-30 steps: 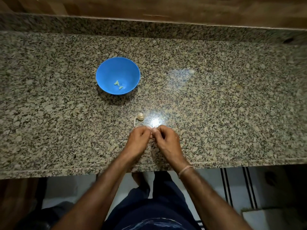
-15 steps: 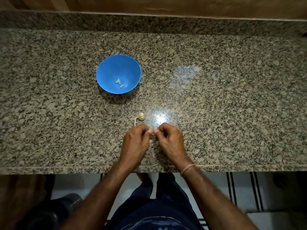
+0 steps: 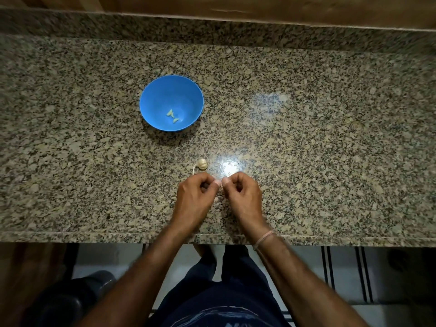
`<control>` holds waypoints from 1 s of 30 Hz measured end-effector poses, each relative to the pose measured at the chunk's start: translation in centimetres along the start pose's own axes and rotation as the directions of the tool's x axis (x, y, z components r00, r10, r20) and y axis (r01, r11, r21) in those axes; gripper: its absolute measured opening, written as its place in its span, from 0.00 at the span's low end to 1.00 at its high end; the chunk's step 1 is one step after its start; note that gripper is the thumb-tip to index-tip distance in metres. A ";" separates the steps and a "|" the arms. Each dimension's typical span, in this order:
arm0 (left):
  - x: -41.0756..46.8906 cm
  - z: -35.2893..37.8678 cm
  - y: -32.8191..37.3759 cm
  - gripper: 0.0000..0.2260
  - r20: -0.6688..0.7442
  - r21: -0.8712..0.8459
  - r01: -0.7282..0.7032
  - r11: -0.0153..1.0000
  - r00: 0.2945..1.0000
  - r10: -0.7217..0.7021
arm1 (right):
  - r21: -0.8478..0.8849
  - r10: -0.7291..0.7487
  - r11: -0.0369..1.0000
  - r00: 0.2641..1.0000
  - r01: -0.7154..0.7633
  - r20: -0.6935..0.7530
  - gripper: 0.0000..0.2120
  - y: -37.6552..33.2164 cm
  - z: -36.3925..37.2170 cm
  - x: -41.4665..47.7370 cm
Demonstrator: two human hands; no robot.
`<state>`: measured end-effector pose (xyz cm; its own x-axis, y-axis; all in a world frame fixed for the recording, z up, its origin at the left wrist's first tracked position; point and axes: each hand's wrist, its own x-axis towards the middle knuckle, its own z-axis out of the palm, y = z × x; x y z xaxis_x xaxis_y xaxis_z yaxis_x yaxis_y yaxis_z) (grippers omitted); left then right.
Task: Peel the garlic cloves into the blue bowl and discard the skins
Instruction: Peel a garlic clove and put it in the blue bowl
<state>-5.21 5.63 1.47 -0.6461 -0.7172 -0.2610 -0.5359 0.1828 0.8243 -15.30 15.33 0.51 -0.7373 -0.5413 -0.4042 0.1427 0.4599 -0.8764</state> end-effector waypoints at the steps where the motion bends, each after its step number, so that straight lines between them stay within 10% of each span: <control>1: 0.2 0.0 -0.1 0.09 0.083 -0.174 0.181 0.968 0.982 -0.169 | -0.111 -0.117 0.987 0.993 0.115 -0.014 0.09 0.0 0.0 -0.2; 4: 0.4 0.0 -0.4 0.10 0.322 -0.479 0.539 0.693 0.842 -0.433 | -0.225 -0.305 0.928 0.952 0.295 -0.011 0.10 0.1 0.2 -0.3; 7: -0.2 0.2 -0.6 0.09 0.016 -0.052 0.158 0.986 0.987 -0.157 | -0.165 -0.120 0.980 0.993 0.116 -0.019 0.11 0.1 0.4 0.0; 10: -0.7 0.4 -0.5 0.06 -0.020 0.344 -0.269 0.900 0.956 0.294 | 0.006 0.132 0.991 0.991 -0.133 0.032 0.10 0.3 0.2 0.0; 16: -0.5 0.1 -0.5 0.06 -0.114 0.238 -0.099 0.966 0.985 0.129 | -0.098 -0.015 0.995 0.986 0.031 0.167 0.08 -0.4 -1.0 0.3; 24: -0.3 -0.3 -0.4 0.03 -0.081 0.359 -0.214 0.908 0.962 0.259 | -0.125 -0.052 0.989 0.982 0.076 0.184 0.06 -1.0 -1.5 0.7; 30: -0.2 -0.4 0.2 0.07 0.052 -0.312 0.352 0.883 0.934 -0.354 | -0.479 -0.471 0.719 0.860 0.503 0.196 0.07 0.0 -0.8 0.3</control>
<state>-4.97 5.51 1.88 -0.4421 -0.6994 -0.5616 -0.5309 -0.3006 0.7923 -16.00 15.71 0.62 -0.5722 -0.8200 0.0142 -0.5846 0.3957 -0.7083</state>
